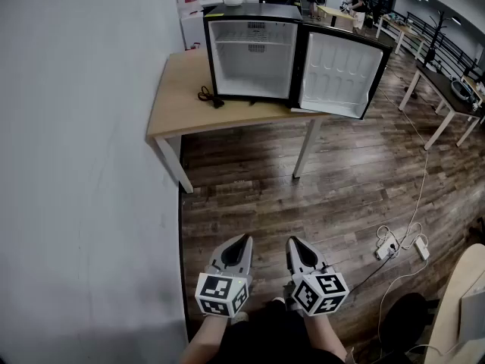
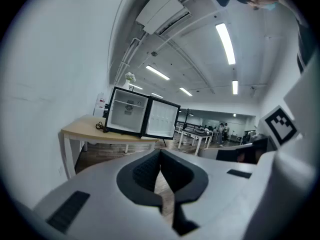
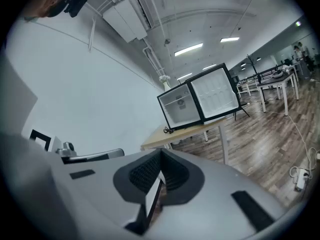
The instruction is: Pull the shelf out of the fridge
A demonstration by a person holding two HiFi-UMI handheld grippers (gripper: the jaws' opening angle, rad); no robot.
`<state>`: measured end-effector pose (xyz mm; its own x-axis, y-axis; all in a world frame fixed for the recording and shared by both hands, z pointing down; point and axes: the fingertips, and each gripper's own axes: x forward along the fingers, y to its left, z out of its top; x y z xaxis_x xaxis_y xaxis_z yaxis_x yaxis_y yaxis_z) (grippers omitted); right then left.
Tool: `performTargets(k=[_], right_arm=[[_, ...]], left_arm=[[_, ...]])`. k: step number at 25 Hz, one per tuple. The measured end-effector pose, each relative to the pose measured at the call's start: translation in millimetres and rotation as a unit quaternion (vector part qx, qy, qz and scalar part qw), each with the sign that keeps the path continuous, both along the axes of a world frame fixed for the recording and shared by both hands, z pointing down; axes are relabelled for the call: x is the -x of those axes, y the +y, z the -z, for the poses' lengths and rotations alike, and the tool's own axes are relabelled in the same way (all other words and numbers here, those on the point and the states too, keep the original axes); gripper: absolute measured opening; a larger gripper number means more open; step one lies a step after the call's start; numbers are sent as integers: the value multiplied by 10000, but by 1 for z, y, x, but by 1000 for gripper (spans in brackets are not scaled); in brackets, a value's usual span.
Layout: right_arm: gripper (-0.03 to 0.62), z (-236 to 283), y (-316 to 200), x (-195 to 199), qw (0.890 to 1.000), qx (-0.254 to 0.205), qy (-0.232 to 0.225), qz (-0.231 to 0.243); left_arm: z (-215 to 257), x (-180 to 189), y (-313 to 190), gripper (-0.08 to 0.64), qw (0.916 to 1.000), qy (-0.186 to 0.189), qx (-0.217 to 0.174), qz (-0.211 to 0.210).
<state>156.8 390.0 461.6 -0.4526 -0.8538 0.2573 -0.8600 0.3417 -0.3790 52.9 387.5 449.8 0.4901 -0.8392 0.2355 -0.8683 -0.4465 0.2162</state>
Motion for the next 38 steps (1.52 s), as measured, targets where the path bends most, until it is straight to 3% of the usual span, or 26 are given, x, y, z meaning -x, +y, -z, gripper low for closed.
performTargets(k=[7,17,24,38], right_arm=[[-8,5,65,54,9998,50,-160,-121],[-8,-8,104,76,9991,152,74,-382],[-8,-7,75,87,9996,113,11,-274],[-8,14,-65,82,9999,28,-123,12]], left_arm=[[4,46,61,5,9998,148,33,-132],[-10,79,99,6,9995,246,47,-198],[-9,84,72,6,9997,217,8,-149],[3,93,-57,6,9998,125,14,182]])
